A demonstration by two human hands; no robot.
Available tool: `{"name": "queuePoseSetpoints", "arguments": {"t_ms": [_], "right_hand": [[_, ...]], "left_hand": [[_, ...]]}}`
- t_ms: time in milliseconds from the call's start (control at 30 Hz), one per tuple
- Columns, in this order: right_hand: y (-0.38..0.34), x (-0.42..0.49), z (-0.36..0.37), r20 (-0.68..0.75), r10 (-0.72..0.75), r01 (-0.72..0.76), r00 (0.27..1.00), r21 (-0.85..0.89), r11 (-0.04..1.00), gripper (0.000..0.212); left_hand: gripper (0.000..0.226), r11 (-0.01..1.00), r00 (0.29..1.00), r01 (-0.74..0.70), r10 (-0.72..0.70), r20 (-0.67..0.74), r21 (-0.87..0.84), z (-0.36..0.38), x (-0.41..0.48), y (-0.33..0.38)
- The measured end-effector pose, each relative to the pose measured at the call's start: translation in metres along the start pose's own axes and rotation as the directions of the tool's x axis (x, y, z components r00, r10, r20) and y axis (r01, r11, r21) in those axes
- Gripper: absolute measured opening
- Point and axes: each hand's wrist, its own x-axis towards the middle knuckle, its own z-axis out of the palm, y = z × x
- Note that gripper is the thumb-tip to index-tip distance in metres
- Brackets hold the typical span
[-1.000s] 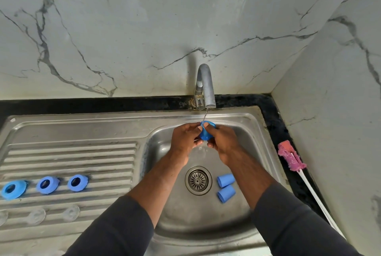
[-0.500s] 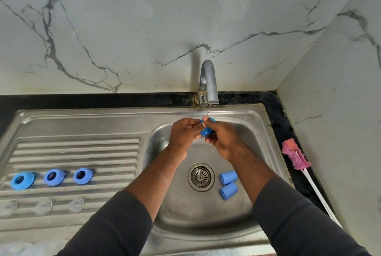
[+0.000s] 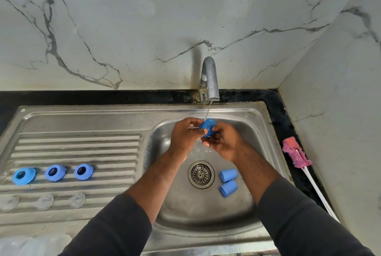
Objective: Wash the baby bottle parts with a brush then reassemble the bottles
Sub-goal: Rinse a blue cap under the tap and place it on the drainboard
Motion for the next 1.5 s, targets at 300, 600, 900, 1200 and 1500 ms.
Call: {"name": "queuePoseSetpoints", "arguments": {"t_ms": [300,600,900,1200,1500], "right_hand": [[-0.006,0.002,0.012,0.020,-0.079,0.074,0.997,0.170,0.983,0.031],[-0.004,0.001,0.000,0.038,-0.039,0.027,0.999,0.273,0.962,0.040],[-0.014,0.007,0.005,0.126,-0.114,0.110,0.986,0.041,0.993,0.030],[0.003,0.009,0.003,0.120,-0.190,0.216,0.974,-0.259,0.942,0.056],[-0.003,-0.002,0.011,-0.044,-0.633,0.436,0.773,-0.688,0.580,0.053]], "left_hand": [[0.020,0.966,0.989,0.133,-0.144,-0.035,-0.222,-0.002,0.001,0.005],[0.017,0.976,0.995,0.099,-0.096,0.023,-0.194,-0.001,0.001,0.012],[0.014,0.943,0.983,0.183,-0.183,0.028,-0.277,-0.005,0.012,0.017],[0.019,0.931,0.963,0.268,-0.258,0.073,-0.249,-0.018,0.002,-0.001],[0.021,0.920,0.937,0.348,-0.347,0.033,-0.182,-0.019,-0.004,0.000]]}}
